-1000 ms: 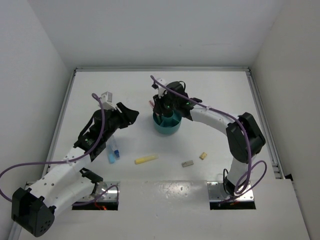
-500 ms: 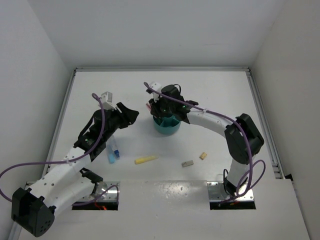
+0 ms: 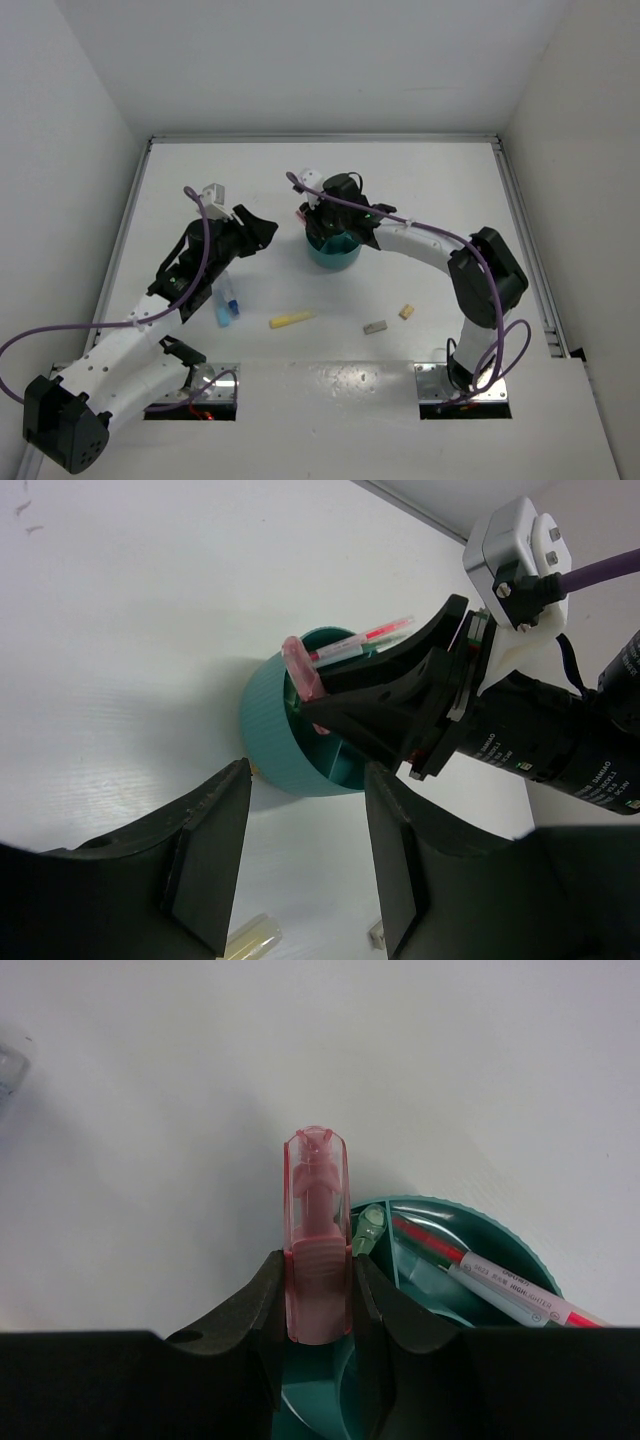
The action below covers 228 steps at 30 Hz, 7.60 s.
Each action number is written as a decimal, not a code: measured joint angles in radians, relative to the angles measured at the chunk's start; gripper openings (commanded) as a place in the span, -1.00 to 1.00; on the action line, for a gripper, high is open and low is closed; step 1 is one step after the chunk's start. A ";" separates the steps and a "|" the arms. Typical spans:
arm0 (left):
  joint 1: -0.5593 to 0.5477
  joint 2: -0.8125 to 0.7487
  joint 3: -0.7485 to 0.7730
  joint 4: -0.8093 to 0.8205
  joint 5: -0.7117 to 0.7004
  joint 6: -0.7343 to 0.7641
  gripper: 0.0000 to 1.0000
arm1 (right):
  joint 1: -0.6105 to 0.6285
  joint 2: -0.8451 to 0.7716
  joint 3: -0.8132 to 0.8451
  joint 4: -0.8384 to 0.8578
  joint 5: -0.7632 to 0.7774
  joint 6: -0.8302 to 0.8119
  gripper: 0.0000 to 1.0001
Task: Sort the stationery into containers
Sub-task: Place the stationery into the container, then grab a piece of stationery with the right arm, then place the stationery into the container, then grab a piece of stationery with the left arm
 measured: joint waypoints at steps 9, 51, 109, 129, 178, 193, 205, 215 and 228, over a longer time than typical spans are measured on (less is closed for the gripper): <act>0.000 0.000 0.000 0.000 0.000 0.000 0.08 | 0.008 -0.001 -0.013 0.000 0.002 -0.016 -0.34; -0.075 -0.129 0.073 -0.498 -0.299 -0.170 -0.74 | 0.149 -0.146 -0.085 -0.642 -0.394 -0.729 -0.02; -0.071 -0.460 0.193 -0.876 -0.787 -0.333 0.52 | 0.332 -0.106 0.063 -0.269 0.211 -0.364 -1.00; -0.071 -0.404 0.165 -0.814 -0.750 -0.333 0.52 | 0.114 -0.365 -0.436 0.590 0.803 -0.105 -1.00; -0.071 -0.064 0.089 -0.793 -0.598 -0.386 0.24 | -0.053 -0.106 -0.320 0.551 0.547 0.187 -0.49; -0.044 0.249 0.073 -0.813 -0.567 -0.505 -0.79 | -0.060 -0.414 -0.238 0.294 0.213 0.045 -0.99; 0.119 0.192 -0.089 -0.741 -0.452 -0.515 0.13 | -0.060 -0.484 -0.294 0.254 0.137 0.005 -0.97; 0.143 0.315 -0.123 -0.595 -0.365 -0.453 0.13 | -0.072 -0.484 -0.299 0.253 0.133 0.006 -0.97; 0.146 0.403 -0.092 -0.548 -0.372 -0.406 -0.77 | -0.072 -0.489 -0.302 0.253 0.129 0.018 -0.97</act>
